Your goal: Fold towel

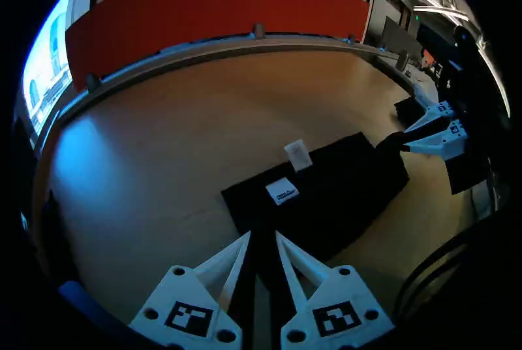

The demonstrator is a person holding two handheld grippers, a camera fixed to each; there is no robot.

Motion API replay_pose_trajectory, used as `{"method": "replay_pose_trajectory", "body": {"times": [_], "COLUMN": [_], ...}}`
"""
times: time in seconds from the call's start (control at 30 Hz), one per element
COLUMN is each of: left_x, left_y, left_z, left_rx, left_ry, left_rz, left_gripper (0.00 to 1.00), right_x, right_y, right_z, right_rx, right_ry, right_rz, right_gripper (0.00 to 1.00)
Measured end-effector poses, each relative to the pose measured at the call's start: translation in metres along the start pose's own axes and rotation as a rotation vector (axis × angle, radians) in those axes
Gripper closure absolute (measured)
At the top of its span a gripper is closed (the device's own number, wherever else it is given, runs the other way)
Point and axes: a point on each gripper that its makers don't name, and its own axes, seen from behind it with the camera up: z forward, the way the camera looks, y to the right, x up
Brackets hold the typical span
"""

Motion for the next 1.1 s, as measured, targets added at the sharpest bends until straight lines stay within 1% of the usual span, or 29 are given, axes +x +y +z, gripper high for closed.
{"method": "replay_pose_trajectory", "body": {"times": [0.2,0.47,0.6,0.73,0.8,0.83,0.9,0.97,1.1], "left_x": [0.001,-0.002,-0.001,0.001,0.002,0.002,0.002,0.003,0.004], "left_y": [-0.004,-0.009,-0.013,-0.018,-0.020,-0.022,-0.025,-0.027,-0.031], "left_z": [0.018,0.031,0.033,0.036,0.037,0.038,0.039,0.040,0.042], "left_rx": [0.003,0.022,0.041,0.053,0.060,0.065,0.074,0.080,0.093], "left_ry": [0.002,-0.008,-0.005,-0.003,-0.002,-0.003,-0.005,-0.005,-0.006], "left_rz": [-0.009,0.001,0.007,0.009,0.012,0.014,0.019,0.023,0.032], "left_gripper": [0.89,0.86,0.76,0.70,0.68,0.68,0.68,0.68,0.68], "right_x": [-0.005,-0.004,-0.004,-0.006,-0.006,-0.005,-0.005,-0.003,-0.002], "right_y": [0.008,0.016,0.020,0.024,0.026,0.028,0.030,0.032,0.036], "right_z": [0.017,0.028,0.033,0.037,0.038,0.039,0.040,0.040,0.039], "right_rx": [-0.018,-0.041,-0.056,-0.076,-0.086,-0.093,-0.106,-0.115,-0.132], "right_ry": [-0.013,-0.011,-0.015,-0.023,-0.022,-0.022,-0.023,-0.019,-0.014], "right_rz": [0.031,0.034,0.029,0.024,0.023,0.025,0.027,0.028,0.031], "right_gripper": [0.81,0.78,0.73,0.67,0.64,0.62,0.53,0.37,0.21]}}
